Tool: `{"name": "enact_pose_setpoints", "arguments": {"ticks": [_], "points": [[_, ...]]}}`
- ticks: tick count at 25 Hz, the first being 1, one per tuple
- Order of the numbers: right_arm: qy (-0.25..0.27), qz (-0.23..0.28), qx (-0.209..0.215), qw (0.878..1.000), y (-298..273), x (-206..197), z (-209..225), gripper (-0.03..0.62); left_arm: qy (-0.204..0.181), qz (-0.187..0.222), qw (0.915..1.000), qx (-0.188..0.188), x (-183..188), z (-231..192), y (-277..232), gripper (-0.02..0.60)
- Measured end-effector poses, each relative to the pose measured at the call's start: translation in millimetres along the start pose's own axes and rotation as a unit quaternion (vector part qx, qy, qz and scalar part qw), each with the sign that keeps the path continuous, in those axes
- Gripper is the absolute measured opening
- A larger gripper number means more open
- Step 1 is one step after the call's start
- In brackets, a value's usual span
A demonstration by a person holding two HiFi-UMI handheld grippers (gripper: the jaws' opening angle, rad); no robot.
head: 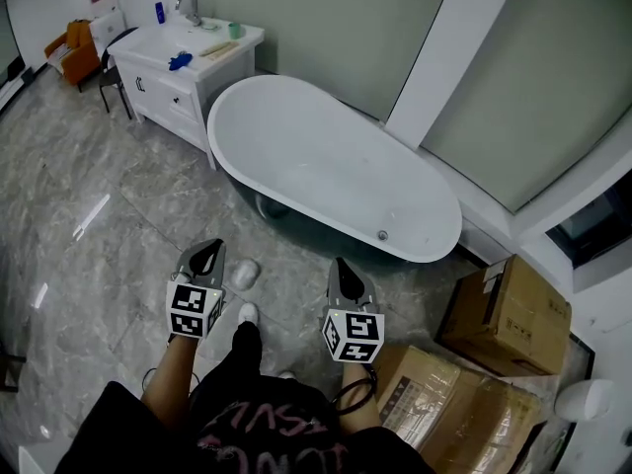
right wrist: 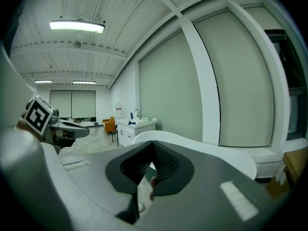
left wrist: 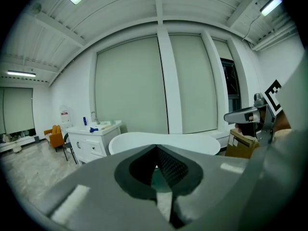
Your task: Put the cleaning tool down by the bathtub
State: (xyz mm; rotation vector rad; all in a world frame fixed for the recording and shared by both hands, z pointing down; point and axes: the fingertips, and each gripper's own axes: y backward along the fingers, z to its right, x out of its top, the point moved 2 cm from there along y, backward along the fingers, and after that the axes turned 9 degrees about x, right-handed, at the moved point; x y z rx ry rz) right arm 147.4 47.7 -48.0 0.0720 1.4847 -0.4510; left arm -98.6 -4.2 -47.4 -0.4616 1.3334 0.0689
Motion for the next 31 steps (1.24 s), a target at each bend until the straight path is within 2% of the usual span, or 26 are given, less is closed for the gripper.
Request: {"name": "enact_pose_setpoints", "arguments": {"ticks": [6,16,31], "points": [[0.008,0.012,0.008,1.000,19,3,-5,0.012,0.014,0.005,0.9999,0.001,7,14,23,0.000],[0.015,0.010,0.017,1.000,38,1,-12,0.012,0.006,0.012,0.9999,0.000,11,33,44,0.000],[0.027,0.010,0.031,0.999,52,-5,-25,0.012,-0.004,0.005,1.0000,0.007,-1,32,71,0.000]]}}
